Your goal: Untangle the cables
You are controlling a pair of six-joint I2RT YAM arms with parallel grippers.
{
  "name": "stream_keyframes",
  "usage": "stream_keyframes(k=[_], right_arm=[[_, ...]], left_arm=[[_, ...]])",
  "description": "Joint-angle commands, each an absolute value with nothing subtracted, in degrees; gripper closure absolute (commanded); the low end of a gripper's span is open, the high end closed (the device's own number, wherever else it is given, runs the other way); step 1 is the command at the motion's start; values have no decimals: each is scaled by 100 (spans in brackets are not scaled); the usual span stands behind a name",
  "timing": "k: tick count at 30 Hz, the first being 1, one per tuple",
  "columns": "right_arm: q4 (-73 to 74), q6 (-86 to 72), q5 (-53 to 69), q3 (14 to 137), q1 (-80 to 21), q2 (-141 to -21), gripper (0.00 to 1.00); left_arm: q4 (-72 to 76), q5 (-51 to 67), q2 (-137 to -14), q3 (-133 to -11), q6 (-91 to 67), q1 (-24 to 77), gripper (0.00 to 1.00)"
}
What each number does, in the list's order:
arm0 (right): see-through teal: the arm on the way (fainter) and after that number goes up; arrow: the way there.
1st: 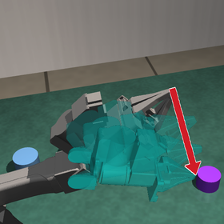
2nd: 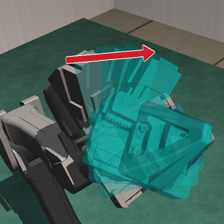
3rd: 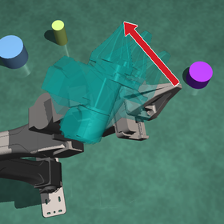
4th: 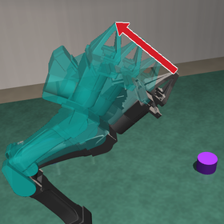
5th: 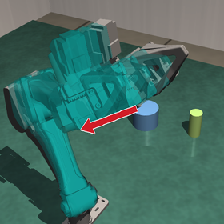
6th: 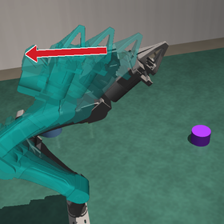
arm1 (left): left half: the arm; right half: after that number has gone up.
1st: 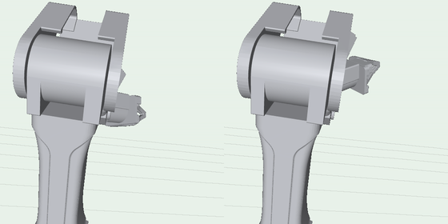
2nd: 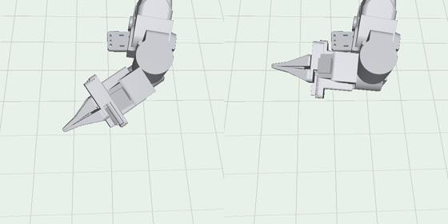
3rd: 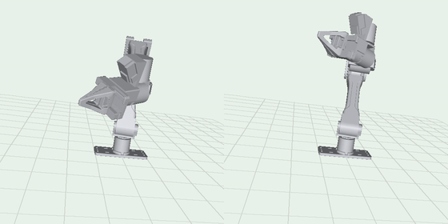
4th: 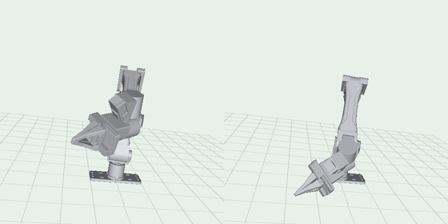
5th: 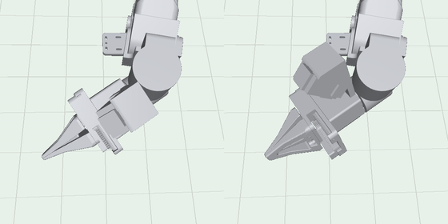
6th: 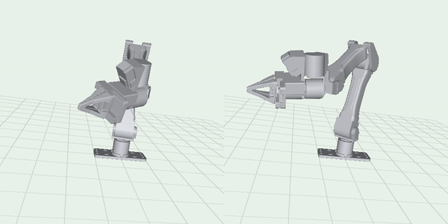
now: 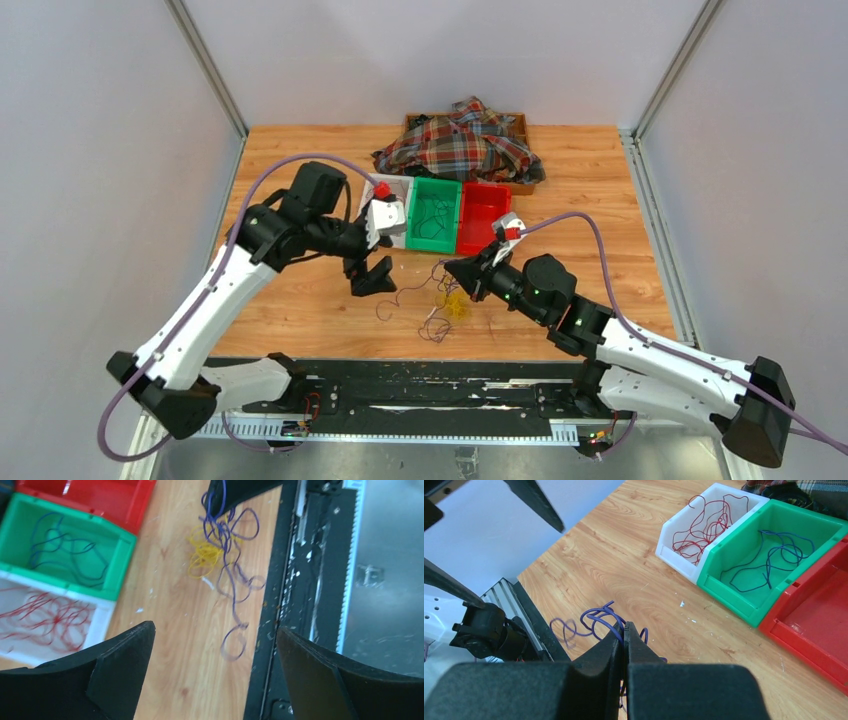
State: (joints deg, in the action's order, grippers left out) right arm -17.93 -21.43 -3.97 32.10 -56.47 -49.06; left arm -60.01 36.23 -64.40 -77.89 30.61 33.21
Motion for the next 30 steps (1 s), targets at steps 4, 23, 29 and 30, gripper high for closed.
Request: stream_keyframes(k=[4, 23, 29, 30], right_arm=[[-1687, -2149, -551, 3487, -5607, -4775, 99], [-1779, -2377, -667, 3389, -5593, -4744, 99], [-1837, -2460, -721, 3269, -5574, -4820, 82], [-1837, -2461, -755, 3247, -5573, -4829, 76]], left_arm=[[-5000, 4434, -6859, -7291, 2205, 3653, 1], [-4577, 2950, -7504, -7051, 2854, 4412, 65], [-5214, 2481, -7237, -7934, 3307, 4412, 99], [-5295, 2412, -7198, -8098, 3395, 4419, 99]])
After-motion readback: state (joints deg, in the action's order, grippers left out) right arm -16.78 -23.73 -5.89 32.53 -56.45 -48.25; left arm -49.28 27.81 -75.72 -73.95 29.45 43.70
